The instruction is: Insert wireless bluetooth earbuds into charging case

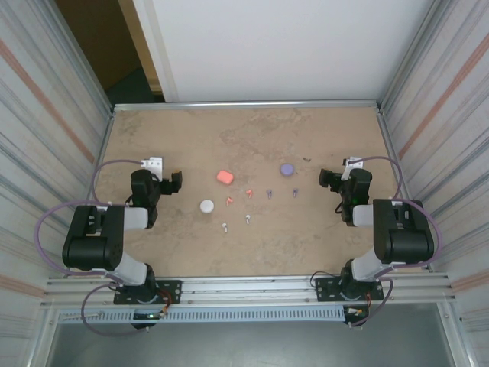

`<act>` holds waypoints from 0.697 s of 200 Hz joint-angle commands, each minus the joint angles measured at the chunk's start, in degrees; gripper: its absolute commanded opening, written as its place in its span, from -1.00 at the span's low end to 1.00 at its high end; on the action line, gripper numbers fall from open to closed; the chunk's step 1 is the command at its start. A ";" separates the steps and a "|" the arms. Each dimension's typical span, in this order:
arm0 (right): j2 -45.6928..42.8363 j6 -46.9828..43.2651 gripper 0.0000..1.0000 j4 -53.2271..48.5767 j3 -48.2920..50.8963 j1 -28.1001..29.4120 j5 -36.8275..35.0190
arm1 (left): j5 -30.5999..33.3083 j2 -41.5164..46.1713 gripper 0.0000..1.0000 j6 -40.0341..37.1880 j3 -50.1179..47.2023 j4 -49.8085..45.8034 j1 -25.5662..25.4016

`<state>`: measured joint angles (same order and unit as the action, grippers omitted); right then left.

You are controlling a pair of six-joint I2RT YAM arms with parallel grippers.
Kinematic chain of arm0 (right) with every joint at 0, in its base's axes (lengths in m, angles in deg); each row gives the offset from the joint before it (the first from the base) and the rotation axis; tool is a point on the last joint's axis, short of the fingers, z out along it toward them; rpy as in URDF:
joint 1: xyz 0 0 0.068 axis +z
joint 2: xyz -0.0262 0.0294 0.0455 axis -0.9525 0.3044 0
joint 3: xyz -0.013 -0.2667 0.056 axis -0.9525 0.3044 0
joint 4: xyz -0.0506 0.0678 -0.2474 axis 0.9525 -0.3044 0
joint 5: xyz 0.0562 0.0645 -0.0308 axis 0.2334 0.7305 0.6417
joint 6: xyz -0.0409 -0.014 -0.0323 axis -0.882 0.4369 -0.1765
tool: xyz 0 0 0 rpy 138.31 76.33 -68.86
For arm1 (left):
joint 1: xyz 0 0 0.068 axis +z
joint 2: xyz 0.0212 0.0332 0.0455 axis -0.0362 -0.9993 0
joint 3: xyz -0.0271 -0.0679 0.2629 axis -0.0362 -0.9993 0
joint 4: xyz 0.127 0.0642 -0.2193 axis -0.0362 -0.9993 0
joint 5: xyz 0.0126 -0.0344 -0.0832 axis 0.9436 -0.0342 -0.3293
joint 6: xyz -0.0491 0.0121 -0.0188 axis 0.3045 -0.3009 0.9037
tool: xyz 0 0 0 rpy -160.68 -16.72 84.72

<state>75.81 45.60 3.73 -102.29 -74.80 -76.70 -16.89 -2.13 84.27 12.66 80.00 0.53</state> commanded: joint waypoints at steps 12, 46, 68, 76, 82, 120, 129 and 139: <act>0.29 -0.36 0.98 -0.47 -1.38 0.10 -0.44 | -0.72 0.03 0.97 -0.75 0.47 0.40 0.21; 0.28 -0.15 0.98 -0.49 -1.47 -0.22 0.09 | -0.66 0.11 0.97 -0.74 0.44 0.49 0.22; 0.02 0.24 0.98 0.15 -0.90 -0.79 1.11 | 0.09 0.50 0.97 -0.38 0.26 0.67 0.14; -0.52 1.10 0.98 0.19 -0.89 -1.30 1.02 | 0.70 1.29 0.98 -0.10 0.37 -0.06 0.21; -1.44 1.92 0.98 -1.00 -1.07 -2.14 1.40 | 0.61 2.18 0.97 -0.07 0.49 -0.81 0.31; -9.77 3.20 0.98 -14.10 -4.00 -3.03 3.37 | 1.83 10.97 0.97 0.36 -0.67 -5.99 0.28; -12.49 3.71 0.98 -18.22 -5.34 -2.89 3.79 | 1.76 13.39 0.97 0.47 -0.68 -7.90 0.24; -15.03 4.30 0.98 -22.81 -6.99 -2.68 4.56 | 2.14 16.28 0.97 1.60 -0.12 -11.36 0.29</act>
<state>67.27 47.23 -7.16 -104.41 -77.45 -74.47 -16.35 7.92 84.33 12.35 74.45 0.53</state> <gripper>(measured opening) 0.988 0.986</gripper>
